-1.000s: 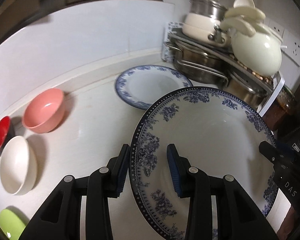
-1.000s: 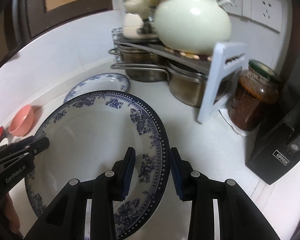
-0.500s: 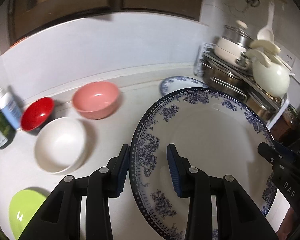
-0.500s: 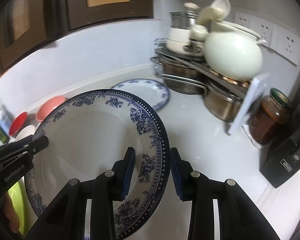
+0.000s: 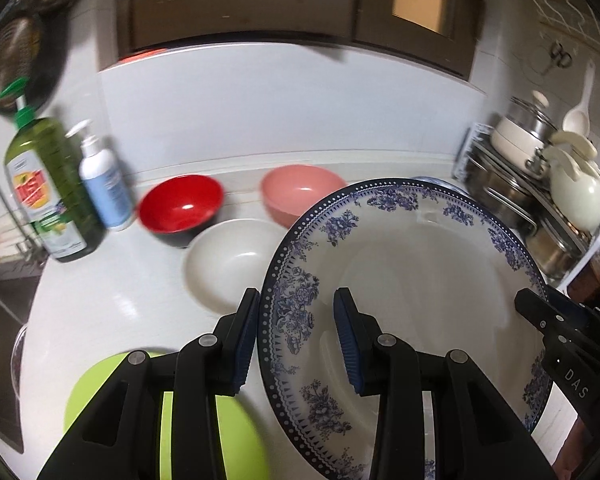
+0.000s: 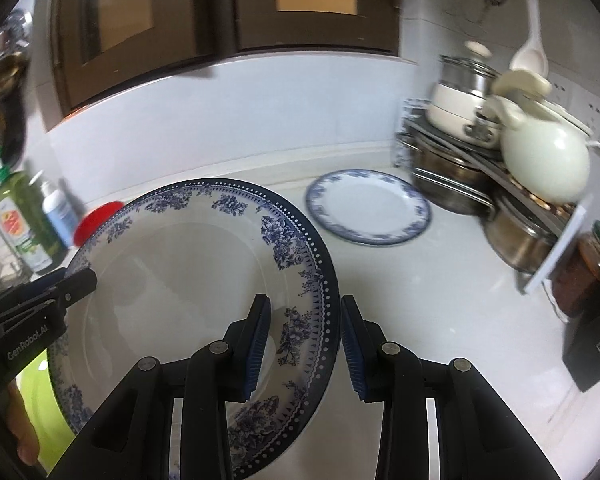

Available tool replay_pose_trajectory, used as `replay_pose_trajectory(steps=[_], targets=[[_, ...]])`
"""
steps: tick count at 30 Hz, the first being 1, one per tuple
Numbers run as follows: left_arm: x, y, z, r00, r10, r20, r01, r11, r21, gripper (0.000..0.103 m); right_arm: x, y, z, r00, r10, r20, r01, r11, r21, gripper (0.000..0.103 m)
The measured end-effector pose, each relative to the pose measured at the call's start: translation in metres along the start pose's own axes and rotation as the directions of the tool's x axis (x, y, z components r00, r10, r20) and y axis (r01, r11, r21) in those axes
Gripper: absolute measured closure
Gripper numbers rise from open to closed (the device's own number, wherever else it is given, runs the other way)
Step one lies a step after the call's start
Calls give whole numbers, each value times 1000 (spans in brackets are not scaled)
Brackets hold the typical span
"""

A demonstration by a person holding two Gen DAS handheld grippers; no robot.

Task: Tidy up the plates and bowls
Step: 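Carry the blue-and-white plate with both grippers over the green plate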

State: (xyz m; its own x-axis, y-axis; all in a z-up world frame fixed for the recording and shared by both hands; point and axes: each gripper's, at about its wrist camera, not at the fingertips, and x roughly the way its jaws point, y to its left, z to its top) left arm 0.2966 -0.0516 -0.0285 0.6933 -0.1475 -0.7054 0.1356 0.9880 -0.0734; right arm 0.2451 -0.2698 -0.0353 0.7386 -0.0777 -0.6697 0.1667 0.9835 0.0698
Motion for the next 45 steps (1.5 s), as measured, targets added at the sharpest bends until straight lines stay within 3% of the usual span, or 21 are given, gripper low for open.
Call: replay_pose_trajectory(steps=[14,29,45], targets=[[-41,84,-27,993,118,8,-116,987,-108,65,-6,85,-7,992,125,-7,-125,987,-101,67],[-77,154,-67,971,239,-30,-240,950,-201,65,-10,162,-33,966,252,-64,-260,948,-184,67],[-69,194,-118,950,267,-162,-300,924,-236,66,3,208,-71,938,286,-196,-330,911,-248,66]])
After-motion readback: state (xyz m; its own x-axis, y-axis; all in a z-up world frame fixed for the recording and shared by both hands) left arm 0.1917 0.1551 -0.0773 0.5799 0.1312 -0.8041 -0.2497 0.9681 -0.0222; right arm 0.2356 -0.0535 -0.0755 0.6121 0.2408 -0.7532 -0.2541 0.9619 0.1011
